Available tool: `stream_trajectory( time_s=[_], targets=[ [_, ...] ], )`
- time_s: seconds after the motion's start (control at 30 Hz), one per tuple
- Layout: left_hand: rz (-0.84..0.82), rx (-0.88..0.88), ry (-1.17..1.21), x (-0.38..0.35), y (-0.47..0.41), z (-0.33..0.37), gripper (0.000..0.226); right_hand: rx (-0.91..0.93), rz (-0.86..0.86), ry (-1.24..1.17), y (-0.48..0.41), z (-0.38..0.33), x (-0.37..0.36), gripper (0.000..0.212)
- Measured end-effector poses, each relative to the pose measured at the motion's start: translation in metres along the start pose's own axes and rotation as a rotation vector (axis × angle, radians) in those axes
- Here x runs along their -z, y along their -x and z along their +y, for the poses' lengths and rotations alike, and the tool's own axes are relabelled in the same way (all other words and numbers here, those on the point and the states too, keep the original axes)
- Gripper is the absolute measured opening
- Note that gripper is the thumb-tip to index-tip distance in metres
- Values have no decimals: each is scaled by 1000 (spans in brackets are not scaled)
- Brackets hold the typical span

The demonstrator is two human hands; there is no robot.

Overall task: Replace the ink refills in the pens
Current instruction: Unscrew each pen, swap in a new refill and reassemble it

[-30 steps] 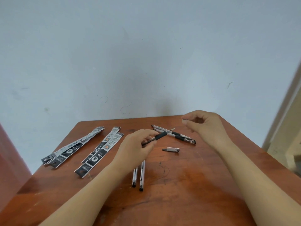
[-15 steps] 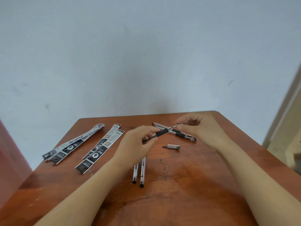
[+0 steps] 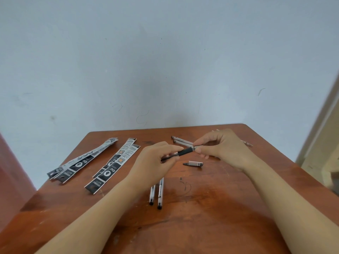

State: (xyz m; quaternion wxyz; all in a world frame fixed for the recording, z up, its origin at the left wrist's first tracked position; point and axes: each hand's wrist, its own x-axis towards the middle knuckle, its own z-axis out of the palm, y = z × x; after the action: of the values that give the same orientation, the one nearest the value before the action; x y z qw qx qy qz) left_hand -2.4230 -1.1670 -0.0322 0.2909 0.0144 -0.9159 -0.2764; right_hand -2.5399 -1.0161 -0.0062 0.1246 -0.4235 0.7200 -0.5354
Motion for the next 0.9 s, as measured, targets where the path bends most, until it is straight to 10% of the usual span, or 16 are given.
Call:
stream_trajectory(
  time_s=[0.9],
  targets=[
    [50, -49, 8, 0, -1, -5, 29, 28, -65, 62, 0, 0, 1, 22]
  ],
)
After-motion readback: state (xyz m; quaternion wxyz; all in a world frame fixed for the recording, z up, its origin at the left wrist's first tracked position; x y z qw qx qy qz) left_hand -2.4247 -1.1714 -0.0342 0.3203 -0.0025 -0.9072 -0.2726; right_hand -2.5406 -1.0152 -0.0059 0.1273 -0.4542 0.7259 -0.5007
